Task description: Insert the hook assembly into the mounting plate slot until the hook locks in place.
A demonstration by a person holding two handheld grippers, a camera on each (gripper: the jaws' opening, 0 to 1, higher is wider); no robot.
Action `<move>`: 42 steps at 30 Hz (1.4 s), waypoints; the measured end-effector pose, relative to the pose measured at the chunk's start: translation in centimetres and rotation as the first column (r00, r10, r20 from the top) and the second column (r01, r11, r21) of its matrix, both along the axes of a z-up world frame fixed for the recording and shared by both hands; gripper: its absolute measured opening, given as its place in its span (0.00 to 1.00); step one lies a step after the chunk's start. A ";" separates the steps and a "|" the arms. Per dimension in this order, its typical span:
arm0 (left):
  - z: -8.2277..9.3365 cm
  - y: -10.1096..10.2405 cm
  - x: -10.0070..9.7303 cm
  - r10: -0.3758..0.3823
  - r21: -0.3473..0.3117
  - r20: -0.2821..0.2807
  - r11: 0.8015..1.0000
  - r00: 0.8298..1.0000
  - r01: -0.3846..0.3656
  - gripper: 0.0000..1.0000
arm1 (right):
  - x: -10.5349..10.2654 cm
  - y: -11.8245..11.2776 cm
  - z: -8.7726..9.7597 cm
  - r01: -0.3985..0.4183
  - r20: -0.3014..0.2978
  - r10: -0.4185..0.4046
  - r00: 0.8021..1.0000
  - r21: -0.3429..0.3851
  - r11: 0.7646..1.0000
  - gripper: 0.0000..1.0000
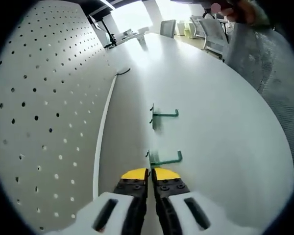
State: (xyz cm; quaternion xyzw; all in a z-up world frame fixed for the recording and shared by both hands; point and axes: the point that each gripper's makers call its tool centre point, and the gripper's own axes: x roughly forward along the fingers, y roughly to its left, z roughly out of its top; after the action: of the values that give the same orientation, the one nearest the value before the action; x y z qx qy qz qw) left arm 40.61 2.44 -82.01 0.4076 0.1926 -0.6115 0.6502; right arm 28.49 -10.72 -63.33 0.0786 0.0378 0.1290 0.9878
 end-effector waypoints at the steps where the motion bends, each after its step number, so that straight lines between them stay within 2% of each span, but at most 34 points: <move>1: 0.0 0.0 0.0 0.000 0.000 0.001 1.000 1.000 0.000 0.04 | 0.0 0.0 0.0 0.000 0.000 0.000 1.000 0.001 1.000 0.46; 6: 0.2 -0.1 -0.2 0.000 0.004 0.017 1.000 1.000 0.000 0.04 | 0.0 0.0 0.0 -0.002 0.001 0.002 1.000 -0.002 1.000 0.46; 13: 1.6 -0.2 -0.2 0.080 -0.081 0.028 0.994 0.996 -0.077 0.03 | 0.0 0.7 0.2 -0.021 0.012 0.022 1.000 -0.043 0.999 0.46; 18: 2.9 -0.1 -0.1 0.127 -0.140 0.047 0.983 0.991 -0.120 0.03 | 0.0 0.6 0.2 -0.021 0.013 0.022 1.000 -0.039 0.999 0.46; 21: 4.2 -0.1 -0.2 0.164 -0.192 0.044 0.969 0.985 -0.153 0.03 | -0.1 0.5 0.2 -0.018 0.012 0.019 1.000 -0.039 0.999 0.44; 26: 7.0 0.4 -0.4 0.261 -0.299 0.050 0.925 0.964 -0.235 0.03 | -0.1 0.8 0.3 -0.030 0.014 0.030 0.999 -0.042 0.999 0.44; 28: 7.6 0.7 -0.7 0.279 -0.314 0.046 0.916 0.959 -0.251 0.03 | -0.1 1.1 0.3 -0.041 0.015 0.042 0.999 -0.047 0.998 0.44; 34: 10.5 1.9 -1.8 0.312 -0.367 0.095 0.894 0.945 -0.258 0.03 | -0.2 2.0 0.3 -0.079 0.018 0.080 0.997 -0.063 0.995 0.43; 36: 11.8 2.3 -2.0 0.331 -0.392 0.112 0.881 0.937 -0.265 0.03 | -0.2 2.2 0.3 -0.088 0.018 0.089 0.996 -0.065 0.994 0.43; 41: 15.0 3.4 -2.5 0.404 -0.473 0.143 0.829 0.903 -0.296 0.03 | -0.3 2.9 0.3 -0.114 0.021 0.116 0.993 -0.076 0.991 0.43; 42: 15.4 3.5 -2.8 0.408 -0.484 0.138 0.823 0.903 -0.298 0.03 | -0.4 3.1 0.5 -0.121 0.027 0.124 0.992 -0.083 0.989 0.43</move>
State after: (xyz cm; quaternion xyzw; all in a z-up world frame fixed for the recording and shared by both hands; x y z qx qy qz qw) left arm 37.85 5.93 -66.57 0.2717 0.0397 -0.4547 0.8473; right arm 28.07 -7.61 -62.86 0.0338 0.0317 0.1891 0.9809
